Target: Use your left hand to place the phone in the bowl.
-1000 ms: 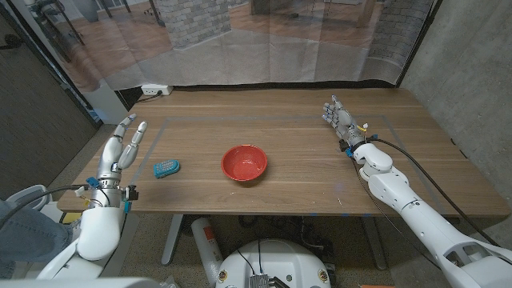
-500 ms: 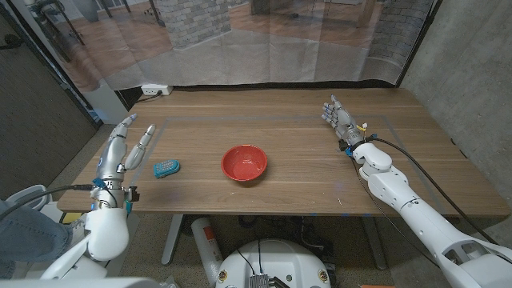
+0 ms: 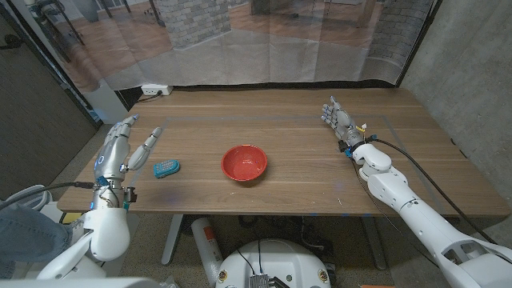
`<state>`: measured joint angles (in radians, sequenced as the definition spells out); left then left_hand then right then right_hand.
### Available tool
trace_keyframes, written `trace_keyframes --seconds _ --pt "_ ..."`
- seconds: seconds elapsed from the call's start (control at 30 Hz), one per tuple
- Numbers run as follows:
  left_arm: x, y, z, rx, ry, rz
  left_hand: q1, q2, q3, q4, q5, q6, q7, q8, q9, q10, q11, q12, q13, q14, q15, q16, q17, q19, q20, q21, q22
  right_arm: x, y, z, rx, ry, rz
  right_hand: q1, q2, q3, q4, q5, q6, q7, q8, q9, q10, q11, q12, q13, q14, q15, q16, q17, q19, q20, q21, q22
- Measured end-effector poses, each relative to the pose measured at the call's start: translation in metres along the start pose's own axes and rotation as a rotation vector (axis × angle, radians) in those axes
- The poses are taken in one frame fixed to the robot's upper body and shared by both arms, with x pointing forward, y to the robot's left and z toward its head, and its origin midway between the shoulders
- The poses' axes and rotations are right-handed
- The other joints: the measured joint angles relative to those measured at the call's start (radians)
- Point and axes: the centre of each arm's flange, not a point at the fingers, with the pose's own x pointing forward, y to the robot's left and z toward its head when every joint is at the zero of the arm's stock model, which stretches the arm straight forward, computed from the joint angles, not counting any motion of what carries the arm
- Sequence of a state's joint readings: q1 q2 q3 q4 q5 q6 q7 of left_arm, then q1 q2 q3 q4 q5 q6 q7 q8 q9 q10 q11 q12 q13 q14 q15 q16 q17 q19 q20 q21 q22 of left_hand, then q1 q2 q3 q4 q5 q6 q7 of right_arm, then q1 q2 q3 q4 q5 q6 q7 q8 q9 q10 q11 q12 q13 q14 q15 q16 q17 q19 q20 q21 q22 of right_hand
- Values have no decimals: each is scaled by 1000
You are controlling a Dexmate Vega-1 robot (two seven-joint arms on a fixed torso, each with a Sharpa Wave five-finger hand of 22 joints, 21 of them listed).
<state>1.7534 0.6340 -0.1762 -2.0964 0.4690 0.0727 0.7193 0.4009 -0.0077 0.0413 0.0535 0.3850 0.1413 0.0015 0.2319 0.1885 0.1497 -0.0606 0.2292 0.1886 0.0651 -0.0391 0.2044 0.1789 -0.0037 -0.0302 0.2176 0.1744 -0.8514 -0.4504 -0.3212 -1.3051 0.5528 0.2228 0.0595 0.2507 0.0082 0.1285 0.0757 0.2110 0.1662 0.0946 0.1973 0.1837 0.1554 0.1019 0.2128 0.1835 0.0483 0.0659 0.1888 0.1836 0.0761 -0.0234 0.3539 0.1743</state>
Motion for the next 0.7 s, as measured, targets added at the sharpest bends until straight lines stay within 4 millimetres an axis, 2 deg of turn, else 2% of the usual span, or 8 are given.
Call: trace_keyframes --seconds 0.13,0.27,0.37,0.5,0.53,0.6,0.7 --pt "1 0 1 30 -2 -13 33 -5 3 -17 7 -15 -4 -10 0 -6 6 -9 0 0 0 -6 0 -1 0 -12 0 0 1 -1 0 2 1 0 0 0 0 0 0 0 0 0 0 0 0 0 0 0 0 0 0 0 -7 0" --pt "1 0 0 70 8 -30 97 -27 5 -60 21 -62 -14 -29 0 -34 4 -22 0 -18 4 -16 0 -37 31 -22 0 0 2 -2 1 3 1 -7 7 0 0 0 6 -6 0 0 0 0 0 0 0 0 0 0 0 0 -7 0" --pt "2 0 5 90 0 -44 138 -48 4 -88 28 -94 -26 -33 0 -58 -1 -30 0 -30 7 -17 3 -52 74 -22 1 0 2 -2 -1 3 0 -7 7 0 0 0 5 -5 0 0 0 0 0 0 0 0 0 0 4 -4 -7 0" --pt "3 -1 7 129 5 -57 176 -71 -2 -109 36 -117 -49 -40 4 -76 -8 -30 5 -45 8 -17 5 -46 134 -22 5 0 2 -2 -1 4 -2 -7 7 -3 -3 0 5 -5 0 0 0 0 0 0 0 0 0 0 4 -4 -7 0" --pt "3 0 6 141 11 -58 182 -77 -4 -115 38 -119 -51 -40 5 -76 -8 -30 5 -45 8 -17 5 -38 149 -20 5 0 2 -2 -1 4 -2 -7 7 -3 -3 0 5 -5 0 0 0 0 0 0 0 0 0 0 4 -4 -7 0" --pt "3 0 8 144 8 -60 200 -84 -7 -126 38 -112 -75 -36 5 -83 -4 -30 5 -45 9 -17 5 -5 186 -8 5 0 2 -2 -1 4 -2 -7 7 -3 -3 0 5 -5 0 0 0 0 0 0 0 0 0 0 4 -4 -7 0" --pt "4 1 11 170 13 -69 210 -87 -11 -130 45 -106 -84 -32 5 -83 -4 -30 5 -32 41 -12 8 32 223 1 5 0 2 -3 -1 4 -2 -7 7 -3 -3 0 5 -5 0 0 0 0 0 0 0 0 0 0 7 0 -7 0"
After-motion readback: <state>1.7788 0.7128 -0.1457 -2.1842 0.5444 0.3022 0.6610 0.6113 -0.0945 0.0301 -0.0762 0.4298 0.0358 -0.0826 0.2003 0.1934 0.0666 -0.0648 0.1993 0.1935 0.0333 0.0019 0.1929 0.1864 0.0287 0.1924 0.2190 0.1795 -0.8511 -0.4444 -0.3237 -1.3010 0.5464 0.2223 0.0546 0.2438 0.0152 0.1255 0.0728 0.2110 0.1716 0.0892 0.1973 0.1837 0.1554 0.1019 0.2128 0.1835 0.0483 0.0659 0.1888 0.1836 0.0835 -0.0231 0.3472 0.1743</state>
